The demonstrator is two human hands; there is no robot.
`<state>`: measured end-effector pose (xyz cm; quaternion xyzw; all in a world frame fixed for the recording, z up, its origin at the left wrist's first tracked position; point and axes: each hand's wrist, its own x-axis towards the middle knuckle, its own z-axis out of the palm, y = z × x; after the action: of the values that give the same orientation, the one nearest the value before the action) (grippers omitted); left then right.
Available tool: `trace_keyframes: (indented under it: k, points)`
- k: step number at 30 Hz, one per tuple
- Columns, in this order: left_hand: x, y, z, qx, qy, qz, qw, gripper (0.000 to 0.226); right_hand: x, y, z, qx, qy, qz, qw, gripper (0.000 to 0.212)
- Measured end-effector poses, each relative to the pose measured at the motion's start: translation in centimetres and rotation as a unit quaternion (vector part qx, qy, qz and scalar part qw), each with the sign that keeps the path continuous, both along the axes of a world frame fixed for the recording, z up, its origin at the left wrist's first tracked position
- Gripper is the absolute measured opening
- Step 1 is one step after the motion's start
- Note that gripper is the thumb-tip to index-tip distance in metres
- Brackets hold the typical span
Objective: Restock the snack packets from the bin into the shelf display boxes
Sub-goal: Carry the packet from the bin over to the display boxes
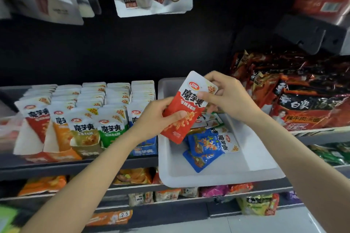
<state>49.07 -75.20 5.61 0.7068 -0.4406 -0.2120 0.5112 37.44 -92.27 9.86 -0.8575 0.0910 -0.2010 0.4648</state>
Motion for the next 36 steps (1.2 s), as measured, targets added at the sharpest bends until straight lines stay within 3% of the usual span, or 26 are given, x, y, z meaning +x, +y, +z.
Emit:
trace_keyframes:
  k: [3, 5, 8, 10, 17, 20, 25, 31, 36]
  points:
    - [0.8, 3.5, 0.5, -0.021, -0.034, 0.056, 0.998, 0.023, 2.3, 2.3, 0.9, -0.019, -0.015, 0.045, 0.999, 0.015]
    - [1.9, 6.4, 0.7, -0.019, -0.104, 0.102, 0.989, 0.02, 4.2, 4.3, 1.3, -0.039, -0.018, 0.083, 0.996, 0.015]
    - [3.8, 10.7, 0.5, -0.008, -0.243, 0.161, 0.956, 0.038, 7.3, 8.0, 1.5, -0.094, -0.032, 0.138, 0.985, 0.012]
    - [5.3, 13.7, 0.1, -0.002, -0.291, 0.19, 0.938, 0.046, 9.4, 10.5, 1.5, -0.149, -0.051, 0.159, 0.975, 0.011]
    - [11.0, 23.6, -0.2, -0.034, -0.385, 0.307, 0.87, 0.032, 16.4, 20.3, 1.3, -0.242, -0.15, 0.136, 0.949, 0.022]
    - [14.2, 26.9, -1.5, -0.037, -0.367, 0.306, 0.877, 0.037, 19.0, 24.2, 0.3, -0.288, -0.171, 0.096, 0.937, 0.024]
    - [18.3, 29.6, -2.4, -0.021, -0.269, 0.293, 0.917, 0.03, 22.6, 28.5, -0.6, -0.423, -0.202, 0.069, 0.881, 0.026]
    - [21.1, 30.7, -2.4, -0.002, -0.198, 0.28, 0.939, 0.016, 25.3, 30.2, -0.2, -0.417, -0.166, 0.046, 0.893, 0.026]
    - [22.0, 30.0, -3.1, 0.026, -0.225, 0.267, 0.937, 0.021, 26.5, 29.6, -0.4, -0.438, -0.128, 0.044, 0.889, 0.026]
